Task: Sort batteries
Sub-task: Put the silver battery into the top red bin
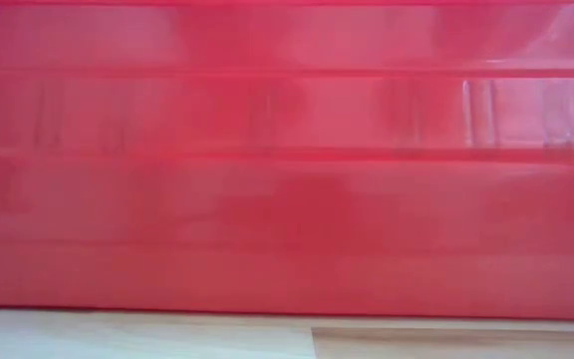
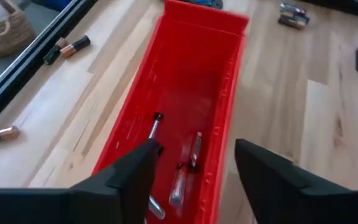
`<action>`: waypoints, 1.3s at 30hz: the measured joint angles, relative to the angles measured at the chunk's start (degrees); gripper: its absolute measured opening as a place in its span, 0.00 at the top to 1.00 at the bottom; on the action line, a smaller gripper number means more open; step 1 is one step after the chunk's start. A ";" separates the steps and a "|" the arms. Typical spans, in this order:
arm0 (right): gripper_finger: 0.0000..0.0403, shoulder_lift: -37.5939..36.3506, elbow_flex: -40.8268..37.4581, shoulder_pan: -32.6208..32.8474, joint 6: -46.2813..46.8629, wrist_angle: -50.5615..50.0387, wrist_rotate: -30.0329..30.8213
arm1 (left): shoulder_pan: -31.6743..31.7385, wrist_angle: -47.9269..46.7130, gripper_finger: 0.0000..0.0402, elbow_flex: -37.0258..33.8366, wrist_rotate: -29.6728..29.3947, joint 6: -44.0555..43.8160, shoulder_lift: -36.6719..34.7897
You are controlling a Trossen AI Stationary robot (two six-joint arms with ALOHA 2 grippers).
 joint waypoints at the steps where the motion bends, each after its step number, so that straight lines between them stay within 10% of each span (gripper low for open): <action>1: 1.00 0.00 0.00 0.02 0.27 -0.05 -0.04 | -0.03 -3.44 0.43 1.65 0.19 -0.25 -0.39; 12: 1.00 7.28 -0.04 7.03 24.06 -32.80 -15.15 | -4.66 -6.48 0.40 -8.97 -8.71 -14.90 -24.29; 20: 0.94 21.29 0.01 14.16 31.00 -35.85 -23.23 | -8.39 -4.05 0.40 -21.79 -14.96 -27.92 -37.90; 28: 0.74 38.32 9.94 14.19 39.08 -47.06 -25.22 | -9.51 -3.89 0.40 -24.61 -16.15 -22.25 -40.10; 35: 0.72 57.82 30.22 10.60 45.02 -76.05 -17.91 | -9.51 -3.89 0.40 -24.61 -12.71 -14.88 -40.12; 39: 0.72 63.84 34.97 8.67 49.92 -74.74 -20.12 | -9.51 -3.92 0.40 -24.61 -10.39 -10.89 -40.10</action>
